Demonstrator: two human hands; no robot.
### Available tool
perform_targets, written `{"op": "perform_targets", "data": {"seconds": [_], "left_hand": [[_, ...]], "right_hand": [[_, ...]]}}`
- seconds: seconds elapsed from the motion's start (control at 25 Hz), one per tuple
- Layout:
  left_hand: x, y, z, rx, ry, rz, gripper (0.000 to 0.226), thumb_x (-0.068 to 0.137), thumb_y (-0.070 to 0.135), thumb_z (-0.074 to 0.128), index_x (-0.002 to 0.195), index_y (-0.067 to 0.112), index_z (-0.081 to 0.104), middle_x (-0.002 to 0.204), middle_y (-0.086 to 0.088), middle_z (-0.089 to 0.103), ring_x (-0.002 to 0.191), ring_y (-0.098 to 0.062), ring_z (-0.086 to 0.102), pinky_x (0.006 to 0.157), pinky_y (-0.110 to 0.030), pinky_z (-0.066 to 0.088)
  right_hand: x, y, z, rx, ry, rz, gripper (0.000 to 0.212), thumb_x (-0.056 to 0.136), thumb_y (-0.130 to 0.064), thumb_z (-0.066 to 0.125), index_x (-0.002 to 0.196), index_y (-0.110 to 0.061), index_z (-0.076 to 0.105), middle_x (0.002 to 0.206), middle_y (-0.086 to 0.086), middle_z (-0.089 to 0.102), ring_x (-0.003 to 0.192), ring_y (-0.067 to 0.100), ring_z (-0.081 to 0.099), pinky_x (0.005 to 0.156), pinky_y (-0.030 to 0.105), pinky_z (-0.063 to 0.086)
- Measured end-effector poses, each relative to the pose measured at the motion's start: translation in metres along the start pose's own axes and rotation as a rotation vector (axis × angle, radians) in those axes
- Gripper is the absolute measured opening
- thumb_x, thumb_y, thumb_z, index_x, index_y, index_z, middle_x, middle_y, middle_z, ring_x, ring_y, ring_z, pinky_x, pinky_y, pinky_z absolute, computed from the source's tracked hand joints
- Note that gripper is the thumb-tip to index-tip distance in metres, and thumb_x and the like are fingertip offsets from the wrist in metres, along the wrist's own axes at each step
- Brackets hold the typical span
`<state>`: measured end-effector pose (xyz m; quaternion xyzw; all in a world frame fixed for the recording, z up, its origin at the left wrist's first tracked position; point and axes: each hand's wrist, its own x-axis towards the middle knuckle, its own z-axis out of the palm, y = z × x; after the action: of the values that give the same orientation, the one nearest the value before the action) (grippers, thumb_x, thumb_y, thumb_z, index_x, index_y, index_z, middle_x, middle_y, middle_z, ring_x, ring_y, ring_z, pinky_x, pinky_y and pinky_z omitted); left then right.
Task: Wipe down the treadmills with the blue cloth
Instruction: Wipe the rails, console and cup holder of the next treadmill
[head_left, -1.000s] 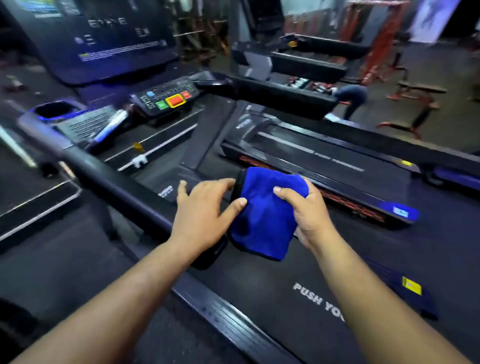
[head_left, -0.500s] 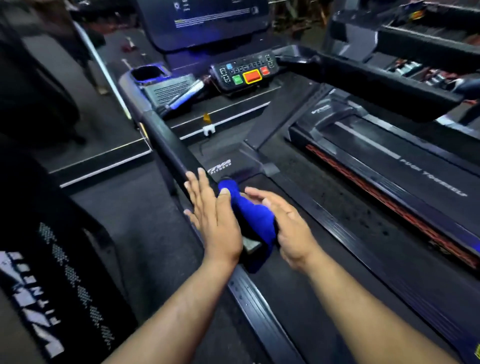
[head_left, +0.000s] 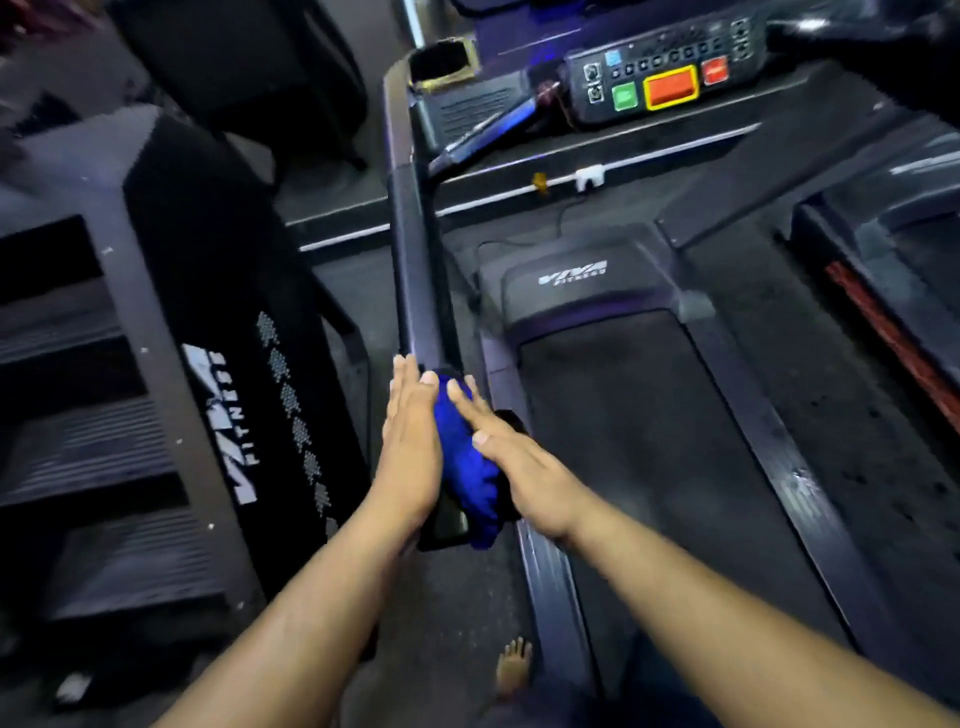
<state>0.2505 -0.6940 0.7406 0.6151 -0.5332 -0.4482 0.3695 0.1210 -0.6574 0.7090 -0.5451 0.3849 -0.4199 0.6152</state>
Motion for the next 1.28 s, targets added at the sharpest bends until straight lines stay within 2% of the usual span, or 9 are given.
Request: {"op": "perform_targets", "data": {"seconds": [0.12, 0.4, 0.56, 0.64, 0.8, 0.88, 1.0, 1.16, 1.28], "left_hand": [[-0.009, 0.016, 0.004, 0.137, 0.069, -0.030, 0.088, 0.085, 0.073, 0.030, 0.155, 0.020, 0.024, 0.164, 0.006, 0.020, 0.151, -0.007, 0.016, 0.125, -0.041, 0.015], [-0.009, 0.023, 0.006, 0.133, 0.085, -0.068, 0.067, 0.087, 0.058, 0.025, 0.147, 0.031, 0.015, 0.164, 0.009, 0.012, 0.149, 0.002, 0.010, 0.126, -0.033, 0.008], [-0.007, 0.016, 0.005, 0.256, 0.077, -0.042, 0.071, 0.091, 0.054, 0.022, 0.154, 0.021, 0.017, 0.164, 0.008, 0.011, 0.149, 0.004, 0.008, 0.125, -0.029, 0.007], [-0.007, 0.014, 0.005, 0.316, 0.065, -0.037, 0.073, 0.093, 0.053, 0.020, 0.156, 0.016, 0.015, 0.164, 0.008, 0.008, 0.149, 0.005, 0.005, 0.125, -0.026, 0.005], [-0.008, 0.016, 0.005, 0.230, 0.053, -0.027, 0.060, 0.093, 0.053, 0.022, 0.149, 0.033, 0.013, 0.162, 0.012, 0.009, 0.150, 0.003, 0.006, 0.126, -0.032, 0.007], [-0.008, 0.017, 0.005, 0.215, 0.054, 0.008, 0.056, 0.095, 0.052, 0.024, 0.149, 0.038, 0.016, 0.163, 0.011, 0.010, 0.151, -0.001, 0.006, 0.126, -0.037, 0.008], [-0.006, 0.013, 0.005, 0.323, 0.040, 0.034, 0.070, 0.096, 0.055, 0.021, 0.158, 0.022, 0.014, 0.166, 0.006, 0.006, 0.152, -0.003, 0.001, 0.125, -0.044, 0.007], [-0.009, 0.013, 0.002, 0.309, 0.043, -0.046, 0.085, 0.091, 0.070, 0.020, 0.158, 0.020, 0.010, 0.162, 0.020, 0.002, 0.150, 0.003, -0.001, 0.125, -0.047, 0.005], [-0.009, 0.016, 0.002, 0.214, 0.059, -0.101, 0.079, 0.090, 0.064, 0.023, 0.157, 0.025, 0.009, 0.159, 0.025, 0.002, 0.149, 0.005, 0.000, 0.125, -0.050, 0.005]], "right_hand": [[0.055, -0.012, -0.010, -0.060, 0.069, 0.057, 0.059, 0.099, -0.024, 0.035, 0.154, -0.018, 0.016, 0.165, 0.002, 0.002, 0.152, 0.008, -0.003, 0.124, 0.039, 0.001], [-0.012, -0.003, 0.028, -0.106, 0.199, 0.003, 0.058, 0.097, -0.038, 0.037, 0.153, -0.032, 0.023, 0.166, -0.003, 0.009, 0.153, 0.009, 0.004, 0.123, 0.029, 0.007], [0.078, 0.002, -0.002, -0.031, 0.300, 0.181, 0.058, 0.099, -0.040, 0.033, 0.154, -0.029, 0.019, 0.165, -0.003, 0.016, 0.151, 0.007, 0.010, 0.125, 0.036, 0.010], [0.085, 0.004, -0.007, 0.042, 0.289, 0.258, 0.059, 0.098, -0.036, 0.034, 0.155, -0.027, 0.021, 0.165, -0.004, 0.015, 0.150, 0.002, 0.009, 0.124, 0.036, 0.009], [0.013, -0.008, 0.020, -0.108, 0.209, 0.057, 0.061, 0.095, -0.042, 0.035, 0.154, -0.032, 0.026, 0.166, -0.008, 0.008, 0.152, 0.005, 0.003, 0.124, 0.032, 0.008], [0.045, -0.011, 0.008, -0.174, 0.188, -0.016, 0.056, 0.097, -0.041, 0.035, 0.152, -0.034, 0.031, 0.166, -0.008, 0.003, 0.153, 0.014, 0.000, 0.124, 0.039, 0.009], [0.131, -0.022, -0.024, -0.307, 0.174, -0.011, 0.054, 0.097, -0.036, 0.036, 0.150, -0.033, 0.036, 0.166, -0.005, 0.001, 0.153, 0.022, 0.002, 0.123, 0.051, 0.014], [0.093, -0.012, -0.013, -0.252, 0.133, 0.002, 0.060, 0.097, -0.033, 0.038, 0.155, -0.027, 0.023, 0.166, -0.004, -0.005, 0.153, 0.014, -0.001, 0.123, 0.050, 0.011], [0.054, -0.009, -0.002, -0.251, 0.110, -0.012, 0.061, 0.098, -0.037, 0.036, 0.156, -0.031, 0.018, 0.166, -0.008, -0.005, 0.153, 0.010, -0.003, 0.124, 0.046, 0.010]]}}
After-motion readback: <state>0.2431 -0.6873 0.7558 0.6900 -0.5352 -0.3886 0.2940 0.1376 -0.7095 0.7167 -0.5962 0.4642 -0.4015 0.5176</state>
